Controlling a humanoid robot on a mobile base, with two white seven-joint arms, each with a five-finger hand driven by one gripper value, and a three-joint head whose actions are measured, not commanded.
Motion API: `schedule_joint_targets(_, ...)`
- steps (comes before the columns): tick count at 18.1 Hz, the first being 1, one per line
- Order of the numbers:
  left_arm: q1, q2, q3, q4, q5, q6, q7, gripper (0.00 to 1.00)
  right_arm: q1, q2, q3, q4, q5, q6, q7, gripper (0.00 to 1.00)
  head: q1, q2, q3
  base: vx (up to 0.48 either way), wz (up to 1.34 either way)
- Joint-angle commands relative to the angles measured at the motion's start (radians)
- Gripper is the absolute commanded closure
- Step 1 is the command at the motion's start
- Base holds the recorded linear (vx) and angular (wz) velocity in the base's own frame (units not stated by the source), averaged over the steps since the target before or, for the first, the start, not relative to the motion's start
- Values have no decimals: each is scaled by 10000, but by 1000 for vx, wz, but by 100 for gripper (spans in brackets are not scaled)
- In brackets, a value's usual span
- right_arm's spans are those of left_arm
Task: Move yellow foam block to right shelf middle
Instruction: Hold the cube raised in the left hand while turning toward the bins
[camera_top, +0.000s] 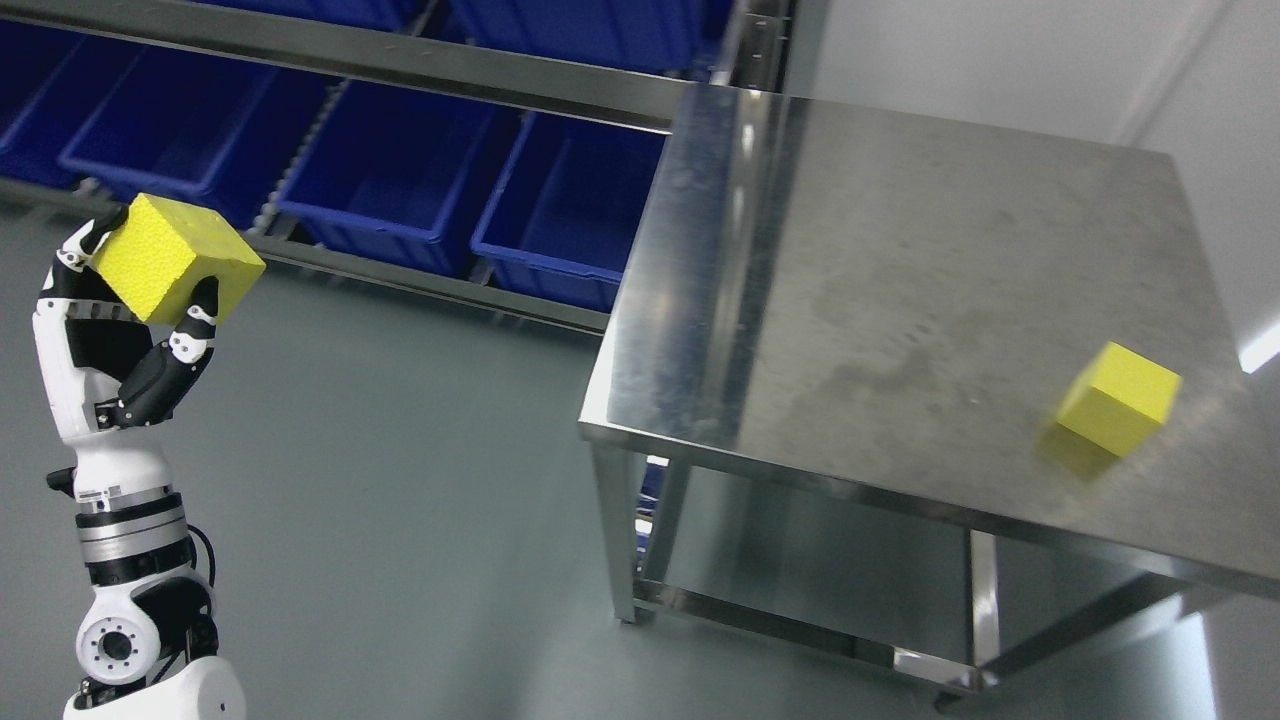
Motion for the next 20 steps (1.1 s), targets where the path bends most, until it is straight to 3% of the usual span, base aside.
schedule_joint_targets(1, 52, 123, -18, 23, -7, -13, 16, 99, -32, -174, 0, -175, -16, 5, 2, 0, 0, 0, 0, -80, 971)
schedule_joint_targets(10, 52, 123, 73, 8, -7, -13, 16, 99, -32, -174, 0, -175, -16, 4, 2, 0, 0, -2, 0, -30, 1096)
schedule_joint_targets(20, 36, 123, 120, 8, -7, -13, 31, 99, -32, -174, 0, -175, -15, -11, 2, 0, 0, -2, 0, 43, 357)
